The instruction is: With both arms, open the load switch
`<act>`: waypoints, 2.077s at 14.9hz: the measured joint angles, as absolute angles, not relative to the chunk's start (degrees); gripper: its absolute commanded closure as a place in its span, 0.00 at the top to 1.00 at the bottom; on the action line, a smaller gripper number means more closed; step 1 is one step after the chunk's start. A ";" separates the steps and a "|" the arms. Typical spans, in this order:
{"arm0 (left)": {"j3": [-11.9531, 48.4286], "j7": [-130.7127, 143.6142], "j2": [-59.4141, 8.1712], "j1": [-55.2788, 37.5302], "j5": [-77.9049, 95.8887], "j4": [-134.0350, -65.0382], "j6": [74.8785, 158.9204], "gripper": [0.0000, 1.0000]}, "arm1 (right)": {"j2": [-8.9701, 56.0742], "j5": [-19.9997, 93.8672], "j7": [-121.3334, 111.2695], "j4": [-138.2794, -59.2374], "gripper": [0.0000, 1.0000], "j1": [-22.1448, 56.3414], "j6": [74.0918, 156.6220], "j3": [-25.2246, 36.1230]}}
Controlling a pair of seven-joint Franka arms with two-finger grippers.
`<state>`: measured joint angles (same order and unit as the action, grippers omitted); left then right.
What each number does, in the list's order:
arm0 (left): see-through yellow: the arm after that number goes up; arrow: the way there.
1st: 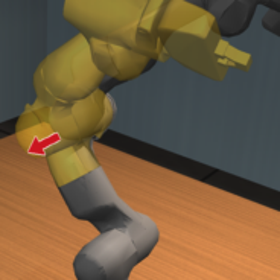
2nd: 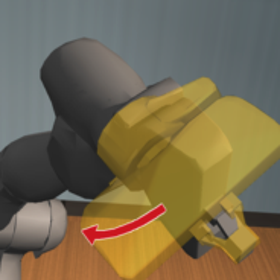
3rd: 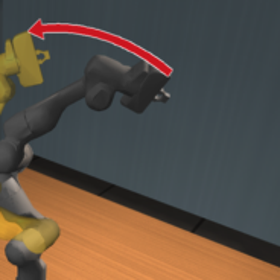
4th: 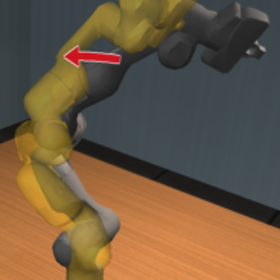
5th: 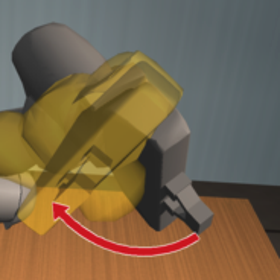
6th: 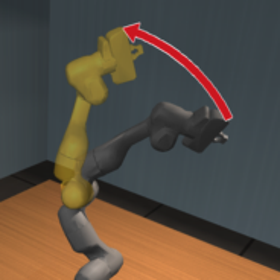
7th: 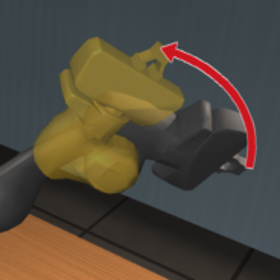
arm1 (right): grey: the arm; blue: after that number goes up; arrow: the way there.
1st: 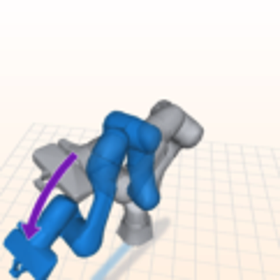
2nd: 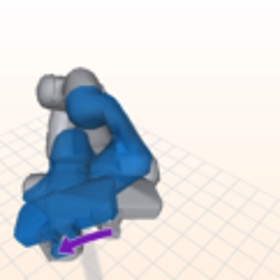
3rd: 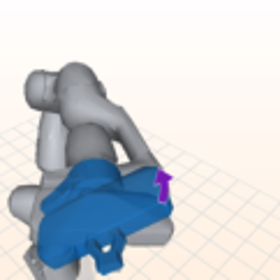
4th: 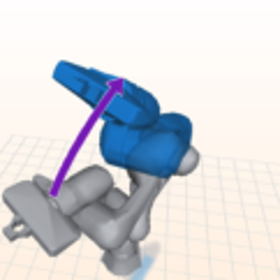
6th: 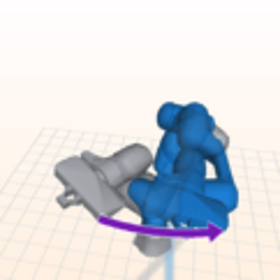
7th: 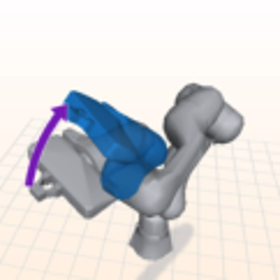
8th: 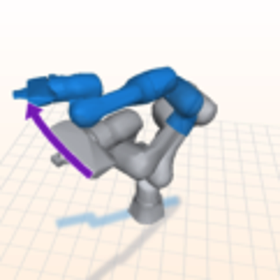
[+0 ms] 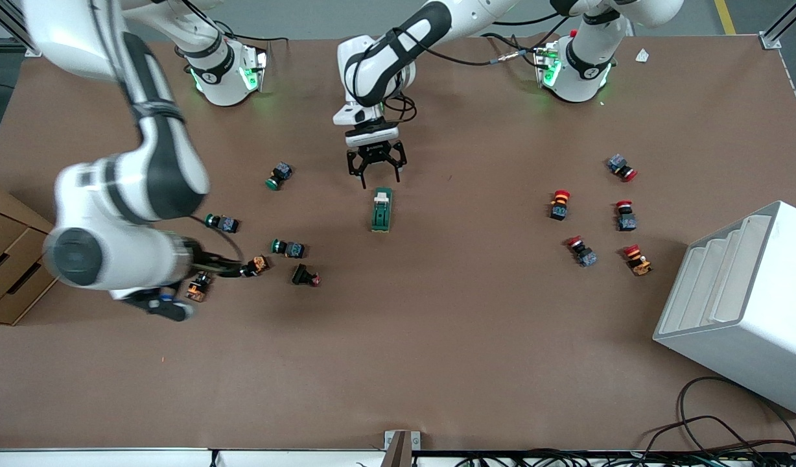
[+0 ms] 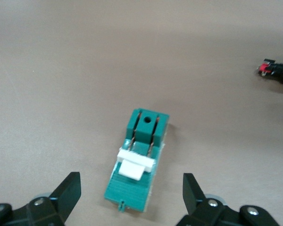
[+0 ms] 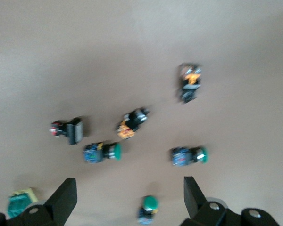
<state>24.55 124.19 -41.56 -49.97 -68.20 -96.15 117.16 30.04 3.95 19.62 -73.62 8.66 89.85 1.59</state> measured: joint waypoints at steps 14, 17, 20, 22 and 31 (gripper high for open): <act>24.38 105.11 -29.32 -41.83 -38.67 -87.95 112.07 1.00 | 20.99 -1.20 -2.52 -73.74 1.00 -2.04 85.35 1.05; 24.24 96.95 -26.65 -37.27 -31.35 -84.16 107.45 1.00 | 20.54 -1.35 -2.52 -71.90 1.00 -2.03 84.01 0.96; 24.18 89.61 -24.22 -30.46 -28.36 -82.82 106.73 1.00 | 20.44 -1.36 -2.52 -70.55 1.00 -2.06 82.05 0.93; 24.18 84.28 -23.43 -25.34 -26.40 -81.88 106.73 1.00 | 20.43 -1.04 -2.44 -69.90 1.00 -2.03 79.96 0.58; 24.43 60.55 -21.53 -9.10 -20.93 -79.24 106.18 1.00 | 16.80 1.54 -2.39 -69.97 1.00 -2.19 75.64 0.47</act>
